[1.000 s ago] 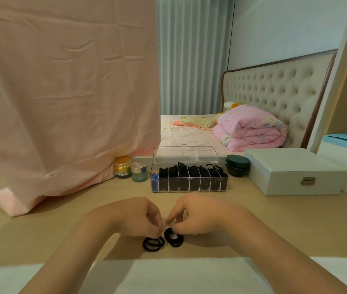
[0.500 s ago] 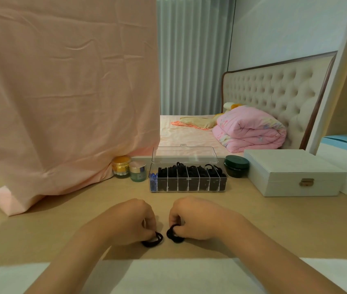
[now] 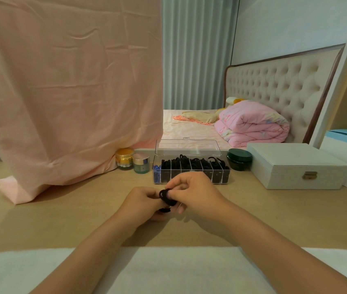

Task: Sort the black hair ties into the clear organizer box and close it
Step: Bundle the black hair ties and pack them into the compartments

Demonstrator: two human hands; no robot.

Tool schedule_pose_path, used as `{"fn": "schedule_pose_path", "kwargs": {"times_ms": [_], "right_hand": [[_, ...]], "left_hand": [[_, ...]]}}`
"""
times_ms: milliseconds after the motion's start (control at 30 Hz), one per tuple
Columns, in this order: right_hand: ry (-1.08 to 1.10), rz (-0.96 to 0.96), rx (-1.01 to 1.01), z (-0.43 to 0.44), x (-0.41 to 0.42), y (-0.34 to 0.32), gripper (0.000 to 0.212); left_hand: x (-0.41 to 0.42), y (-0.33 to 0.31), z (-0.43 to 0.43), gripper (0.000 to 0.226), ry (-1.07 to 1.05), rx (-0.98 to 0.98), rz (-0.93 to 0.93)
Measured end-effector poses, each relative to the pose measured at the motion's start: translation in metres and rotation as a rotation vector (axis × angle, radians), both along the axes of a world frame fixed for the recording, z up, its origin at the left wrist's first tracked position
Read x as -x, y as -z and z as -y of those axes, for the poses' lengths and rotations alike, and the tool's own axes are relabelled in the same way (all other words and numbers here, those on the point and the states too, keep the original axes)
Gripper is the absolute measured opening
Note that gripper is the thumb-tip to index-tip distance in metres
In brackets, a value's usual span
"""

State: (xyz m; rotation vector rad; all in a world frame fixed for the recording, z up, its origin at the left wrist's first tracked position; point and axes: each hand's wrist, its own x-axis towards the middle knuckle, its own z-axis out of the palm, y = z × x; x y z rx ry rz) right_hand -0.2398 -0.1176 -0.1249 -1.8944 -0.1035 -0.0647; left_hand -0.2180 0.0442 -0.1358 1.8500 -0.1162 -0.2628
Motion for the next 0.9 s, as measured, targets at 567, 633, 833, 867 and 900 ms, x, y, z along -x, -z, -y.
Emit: {"fn": "schedule_pose_path", "kwargs": {"times_ms": [567, 633, 833, 867, 900], "right_hand": [[0.063, 0.011, 0.024, 0.031, -0.014, -0.008, 0.021], [0.03, -0.039, -0.076, 0.046, -0.019, -0.018, 0.035], [0.071, -0.093, -0.247, 0.079, -0.035, -0.035, 0.024], [0.085, -0.088, -0.266, 0.083, -0.039, -0.035, 0.02], [0.097, -0.081, -0.286, 0.086, -0.043, -0.037, 0.016]], "left_hand": [[-0.015, -0.017, 0.015, 0.025, 0.119, 0.276, -0.058], [-0.023, -0.026, 0.023, 0.024, 0.123, 0.323, -0.023], [-0.05, -0.052, 0.059, 0.021, 0.17, 0.274, 0.111], [-0.055, -0.056, 0.064, 0.021, 0.173, 0.25, 0.133], [-0.063, -0.06, 0.068, 0.022, 0.179, 0.218, 0.16]]}}
